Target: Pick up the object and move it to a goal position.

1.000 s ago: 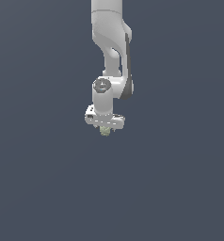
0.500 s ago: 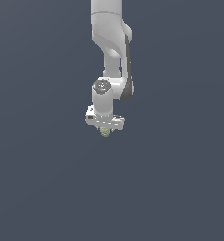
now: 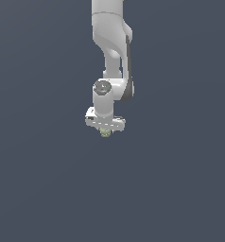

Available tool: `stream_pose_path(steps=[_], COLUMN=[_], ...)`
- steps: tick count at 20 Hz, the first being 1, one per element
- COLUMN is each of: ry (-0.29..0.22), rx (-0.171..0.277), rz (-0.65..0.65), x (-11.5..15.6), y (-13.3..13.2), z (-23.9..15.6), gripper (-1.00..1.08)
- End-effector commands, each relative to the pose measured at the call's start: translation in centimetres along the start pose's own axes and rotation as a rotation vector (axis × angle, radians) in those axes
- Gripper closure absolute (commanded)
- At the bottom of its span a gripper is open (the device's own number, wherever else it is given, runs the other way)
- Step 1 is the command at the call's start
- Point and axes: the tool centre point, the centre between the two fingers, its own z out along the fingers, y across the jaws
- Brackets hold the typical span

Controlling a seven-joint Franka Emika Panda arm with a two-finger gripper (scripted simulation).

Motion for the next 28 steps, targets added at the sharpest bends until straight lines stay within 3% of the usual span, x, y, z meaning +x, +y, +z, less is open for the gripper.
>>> stream_pose_path(steps=[1, 28], ry=[0.0, -0.002], rx=[0.0, 0.0], rz=[0.0, 0.0], x=[0.5, 13.5], y=[-0.1, -3.3], z=[-0.1, -1.3], gripper=[1.08, 1.08])
